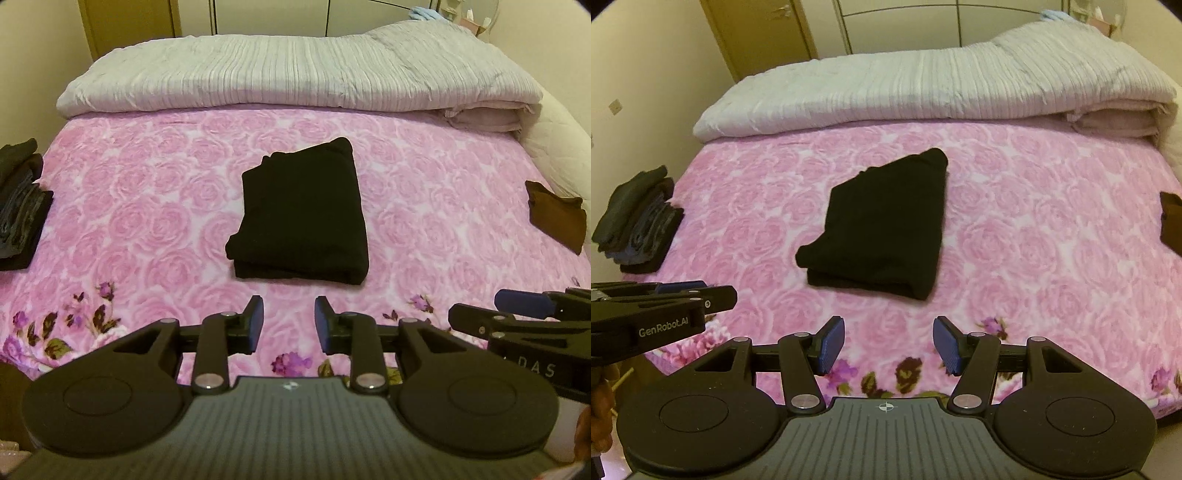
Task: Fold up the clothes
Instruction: 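Release the jacket and raise both grippers above it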
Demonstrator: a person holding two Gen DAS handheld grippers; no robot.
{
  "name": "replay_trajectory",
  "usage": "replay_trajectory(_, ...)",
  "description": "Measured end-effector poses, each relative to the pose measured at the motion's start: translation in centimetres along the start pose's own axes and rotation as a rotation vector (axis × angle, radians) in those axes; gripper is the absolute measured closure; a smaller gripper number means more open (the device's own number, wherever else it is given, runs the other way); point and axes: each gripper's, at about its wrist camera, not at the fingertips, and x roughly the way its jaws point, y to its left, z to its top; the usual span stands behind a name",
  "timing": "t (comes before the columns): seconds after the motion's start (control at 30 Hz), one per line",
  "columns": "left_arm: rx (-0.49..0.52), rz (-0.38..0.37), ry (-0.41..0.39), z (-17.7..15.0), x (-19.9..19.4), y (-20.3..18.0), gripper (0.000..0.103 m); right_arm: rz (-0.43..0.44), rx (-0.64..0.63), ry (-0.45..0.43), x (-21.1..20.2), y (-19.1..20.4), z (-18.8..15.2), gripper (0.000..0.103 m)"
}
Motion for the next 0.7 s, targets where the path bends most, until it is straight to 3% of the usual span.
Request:
replay_trajectory(0.43, -0.017, 0.012, 0.01, -1.5, -1.2, -0.4, 0.075, 0.008, -0.035, 0.008, -0.8, 0.2, -1.0, 0.046)
replay_trajectory(0.7, -0.04, 0.004, 0.037, -0.6, 0.3, 1.0, 0.075, 0.014, -0.032, 0.027, 0.4, 0.4, 0.0, 0.046)
